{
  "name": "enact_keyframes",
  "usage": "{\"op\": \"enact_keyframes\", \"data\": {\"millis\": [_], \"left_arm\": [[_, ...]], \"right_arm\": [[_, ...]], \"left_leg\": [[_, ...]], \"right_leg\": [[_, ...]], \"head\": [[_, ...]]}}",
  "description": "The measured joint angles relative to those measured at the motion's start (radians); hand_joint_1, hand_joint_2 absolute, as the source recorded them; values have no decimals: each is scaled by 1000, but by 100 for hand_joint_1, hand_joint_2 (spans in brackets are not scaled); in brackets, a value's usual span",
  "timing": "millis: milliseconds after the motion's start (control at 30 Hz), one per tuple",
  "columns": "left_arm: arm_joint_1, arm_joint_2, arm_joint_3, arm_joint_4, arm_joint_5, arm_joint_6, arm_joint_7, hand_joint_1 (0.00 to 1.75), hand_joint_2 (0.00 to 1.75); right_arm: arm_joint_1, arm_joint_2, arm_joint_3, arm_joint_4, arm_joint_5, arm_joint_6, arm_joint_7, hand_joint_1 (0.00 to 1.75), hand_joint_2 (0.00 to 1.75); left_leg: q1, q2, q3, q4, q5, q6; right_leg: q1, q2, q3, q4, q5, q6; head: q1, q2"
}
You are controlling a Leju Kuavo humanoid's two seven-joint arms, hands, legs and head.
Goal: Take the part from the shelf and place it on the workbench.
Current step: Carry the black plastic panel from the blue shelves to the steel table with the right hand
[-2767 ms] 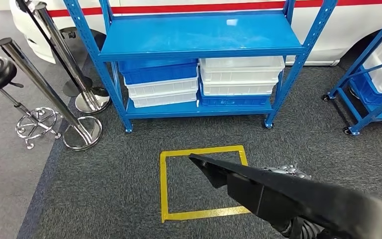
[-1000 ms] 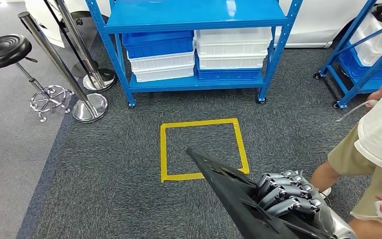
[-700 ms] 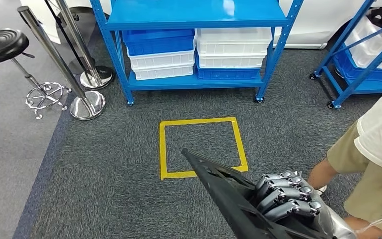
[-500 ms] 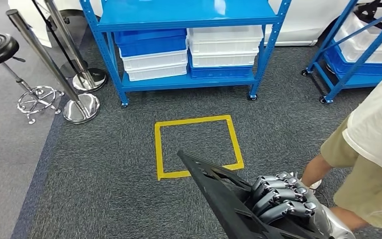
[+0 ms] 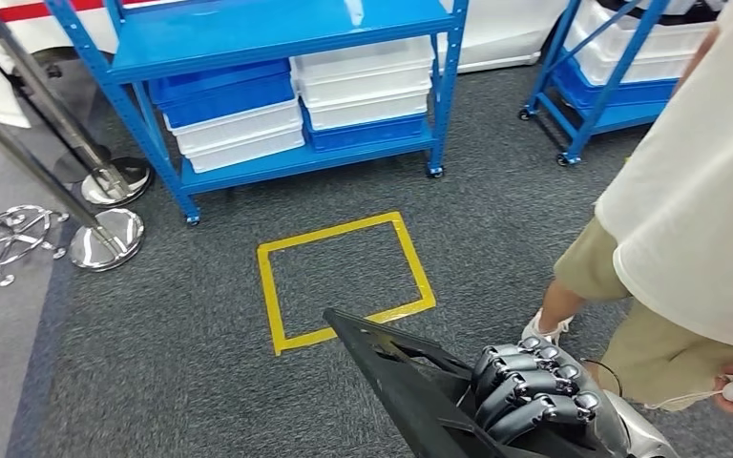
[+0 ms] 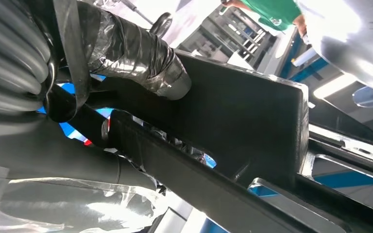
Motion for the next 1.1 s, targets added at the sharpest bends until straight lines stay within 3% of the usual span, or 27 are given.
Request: {"op": "enact_keyframes", "data": {"millis": [67,100,167,233,300,367,400,433,467,533,600,667,733,800,867,900,933,967,1033,1100], "left_arm": [[1,4,1,0,-4,1,-1,0,175],[1,6,1,0,-6,2,-1,0,175],[-3,8,2,0,-17,3,-3,0,175],[-12,5,2,0,-32,0,-7,0,175],[-14,0,2,0,-43,-4,-11,0,175],[-11,-3,2,0,-49,-6,-15,0,175],[-10,-4,3,0,-51,-7,-17,0,175],[-11,-4,4,0,-54,-8,-17,0,175],[-12,-4,5,0,-57,-8,-17,0,175],[-12,-2,10,0,-61,-9,-16,0,175],[-12,0,16,0,-65,-9,-13,0,175],[-13,1,19,0,-68,-9,-10,0,175],[-14,1,20,0,-70,-9,-8,0,175],[-12,2,20,0,-72,-9,-6,0,175],[-10,2,21,0,-75,-9,1,0,175],[-10,3,21,0,-77,-9,6,0,175],[-10,3,22,0,-78,-9,10,0,175],[-10,4,24,0,-79,-8,13,0,175],[-9,10,29,0,-80,-7,17,0,175],[-5,18,37,0,-81,-6,19,0,175]], "right_arm": [[-7,-9,7,0,3,18,9,175,175],[-11,-18,12,1,8,33,21,175,175],[-26,-47,30,8,18,74,66,175,175],[-44,-83,46,35,9,117,105,175,175],[-53,-102,54,80,-13,149,115,175,175],[-40,-107,62,125,-22,173,111,175,175],[-24,-108,65,143,-20,182,105,175,175],[-2,-110,66,159,-16,189,94,175,175],[21,-113,64,173,-11,193,80,175,175],[54,-118,54,196,-6,200,58,175,175],[72,-120,39,214,-5,209,51,175,175],[90,-120,29,227,-4,216,52,175,175],[99,-120,21,237,-3,218,53,175,175],[101,-120,17,245,-3,220,58,175,175],[103,-120,14,255,-4,228,66,175,175],[105,-119,12,261,-7,232,69,175,175],[106,-116,7,266,-10,235,69,175,175],[108,-113,1,271,-14,236,67,175,175],[110,-99,-15,275,-30,238,53,175,175],[115,-82,-32,275,-51,243,36,175,175]], "left_leg": [[-3,-42,38,-89,35,16],[-4,-46,40,-98,35,19],[-5,-23,47,-120,45,24],[-1,5,55,-153,58,29],[-2,33,52,-160,62,30],[-5,63,45,-155,61,30],[-6,77,43,-152,60,30],[-7,88,42,-150,59,28],[-7,97,43,-147,56,26],[-11,115,44,-140,49,17],[-17,134,44,-132,43,9],[-16,145,42,-124,36,2],[-10,112,27,-82,-1,-9],[-5,64,-22,40,-78,-18],[-3,51,-75,169,-132,-21],[-3,49,-83,190,-131,-19],[-4,47,-70,167,-108,-15],[-5,38,-41,107,-70,-7],[-7,-13,26,-38,0,14],[-9,-49,57,-107,26,28]], "right_leg": [[-6,23,-6,-1,7,10],[-10,35,-11,-3,12,17],[-13,48,-20,-7,21,32],[-8,4,-42,29,-6,38],[-5,-50,-96,144,-75,41],[-6,-61,-142,252,-117,48],[-6,-63,-141,260,-111,51],[-6,-68,-118,226,-87,52],[-6,-79,-77,158,-53,52],[-1,-120,-4,26,-12,45],[5,-133,13,-18,-6,33],[4,-109,6,-16,-1,22],[1,-90,0,-17,6,11],[0,-71,-8,-17,12,3],[1,-47,-16,-15,16,0],[2,-35,-18,-13,18,0],[3,-22,-19,-11,19,0],[5,-9,-19,-10,20,1],[6,16,-20,-11,24,5],[1,41,-26,-13,32,15]], "head": [[0,0],[0,0],[0,0],[1,0],[1,0],[2,0],[2,0],[2,0],[2,0],[1,0],[1,0],[1,0],[1,0],[0,0],[0,0],[0,0],[0,0],[0,0],[1,0],[1,0]]}}
